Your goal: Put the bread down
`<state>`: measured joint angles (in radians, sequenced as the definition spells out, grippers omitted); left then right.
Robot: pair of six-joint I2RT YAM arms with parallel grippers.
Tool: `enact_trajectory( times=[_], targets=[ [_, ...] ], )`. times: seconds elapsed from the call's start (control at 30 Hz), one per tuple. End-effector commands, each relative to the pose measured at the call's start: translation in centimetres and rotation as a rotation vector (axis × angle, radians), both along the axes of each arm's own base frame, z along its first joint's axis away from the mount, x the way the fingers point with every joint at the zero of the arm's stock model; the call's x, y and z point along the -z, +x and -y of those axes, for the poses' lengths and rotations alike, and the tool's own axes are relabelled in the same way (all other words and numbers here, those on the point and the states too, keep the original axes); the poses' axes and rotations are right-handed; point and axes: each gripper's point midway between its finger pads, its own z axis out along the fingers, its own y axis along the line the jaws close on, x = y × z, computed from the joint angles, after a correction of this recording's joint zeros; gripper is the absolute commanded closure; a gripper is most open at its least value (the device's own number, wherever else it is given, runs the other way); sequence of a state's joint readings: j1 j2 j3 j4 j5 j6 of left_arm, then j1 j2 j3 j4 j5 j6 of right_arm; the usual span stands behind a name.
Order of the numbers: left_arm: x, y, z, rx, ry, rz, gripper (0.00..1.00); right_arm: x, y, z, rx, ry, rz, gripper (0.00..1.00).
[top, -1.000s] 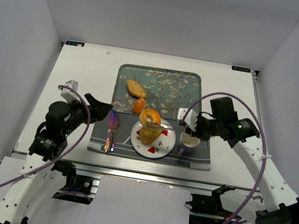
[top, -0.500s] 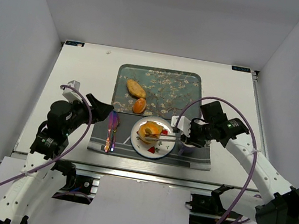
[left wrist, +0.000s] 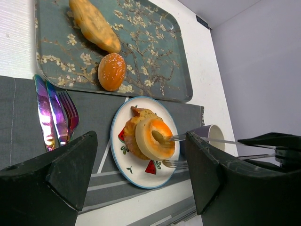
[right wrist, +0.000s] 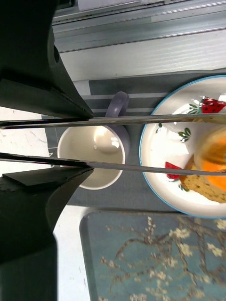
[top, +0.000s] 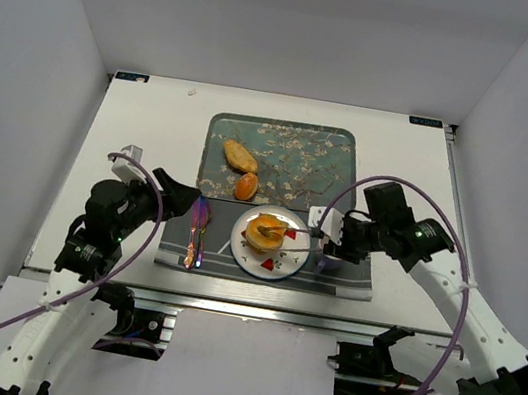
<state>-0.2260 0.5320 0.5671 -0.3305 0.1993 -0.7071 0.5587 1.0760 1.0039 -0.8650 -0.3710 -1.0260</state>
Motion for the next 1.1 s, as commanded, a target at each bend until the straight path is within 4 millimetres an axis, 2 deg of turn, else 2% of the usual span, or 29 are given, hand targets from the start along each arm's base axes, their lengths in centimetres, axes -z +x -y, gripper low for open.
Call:
enact_trajectory(
  times=[0.0,0.13,0.2,0.3,0.43,0.5,0.53,0.57,0.6,0.63,0.67,0.7,0.73,0.77,0.8,0.83,0.87,0.9,0.93,1.0,1.03,1.07],
  targets=[
    [0.2,0.2,0.2,0.013,0.004,-0.001,0.15,-3.0,-0.6,-0.7,-0.024,0.083,0.059,0.52],
    [0.4,0.5,0.6,0.03,-0.001,0.001,0.15,-4.1,-1.0,-0.7,-0.013,0.113,0.063,0.54],
    [0.5,0.6,0.6,0.034,-0.003,-0.002,0.15,-4.7,-1.1,-0.7,-0.001,0.128,0.076,0.59],
    [0.5,0.7,0.7,0.037,-0.002,-0.003,0.15,-6.1,-0.4,-0.8,0.074,0.189,0.103,0.67],
    [0.2,0.8,0.8,0.041,-0.005,0.005,0.15,-8.0,2.2,-0.3,0.299,0.292,0.112,0.81],
    [0.2,0.7,0.9,0.044,-0.007,0.005,0.15,-9.0,4.6,1.5,0.485,0.373,0.108,0.9],
    [0.1,0.6,0.9,0.046,-0.008,0.01,0.15,-8.9,5.6,2.4,0.559,0.393,0.104,0.93],
    [0.1,0.6,0.9,0.046,-0.008,0.008,0.15,-9.4,7.1,3.6,0.67,0.454,0.103,1.0],
    [0.0,0.5,0.8,0.046,-0.008,0.007,0.15,-9.2,9.0,6.8,0.819,0.469,0.123,1.0],
    [0.1,0.5,0.9,0.049,-0.007,0.006,0.15,-7.4,10.0,9.0,0.934,0.45,0.124,1.0],
    [0.2,0.5,0.8,0.048,-0.005,0.007,0.15,-6.8,11.5,10.7,1.017,0.471,0.14,1.0],
    [0.3,0.4,0.9,0.051,-0.006,0.003,0.15,-5.7,12.4,13.9,1.124,0.467,0.153,1.0],
    [0.3,0.4,0.9,0.051,-0.004,0.004,0.15,-4.2,12.7,15.0,1.152,0.47,0.122,1.0],
    [0.4,0.4,1.0,0.057,-0.005,0.002,0.15,-1.0,12.7,16.2,1.204,0.441,0.054,1.0],
    [0.5,0.4,1.0,0.058,-0.006,0.002,0.15,-0.2,13.3,17.6,1.248,0.453,0.066,1.0],
    [0.5,0.4,1.1,0.061,-0.007,0.002,0.15,1.1,13.6,18.6,1.291,0.431,0.069,1.0],
    [0.6,0.4,1.1,0.064,-0.006,-0.003,0.15,4.1,13.4,19.3,1.333,0.392,0.029,1.0],
    [0.6,0.5,1.1,0.063,-0.004,-0.003,0.15,4.4,14.3,19.9,1.356,0.407,0.065,1.0],
    [0.6,0.5,1.1,0.063,-0.004,-0.006,0.15,6.0,14.5,20.4,1.385,0.392,0.043,1.0],
    [0.5,0.5,1.1,0.063,0.001,-0.004,0.15,7.5,14.5,20.6,1.401,0.379,0.01,0.98],
    [0.5,0.6,1.0,0.062,0.004,-0.006,0.15,8.5,14.7,20.7,1.41,0.372,-0.006,0.86],
    [0.7,0.6,1.0,0.06,0.007,-0.011,0.15,9.5,14.5,20.8,1.416,0.359,-0.025,0.79]
  ],
)
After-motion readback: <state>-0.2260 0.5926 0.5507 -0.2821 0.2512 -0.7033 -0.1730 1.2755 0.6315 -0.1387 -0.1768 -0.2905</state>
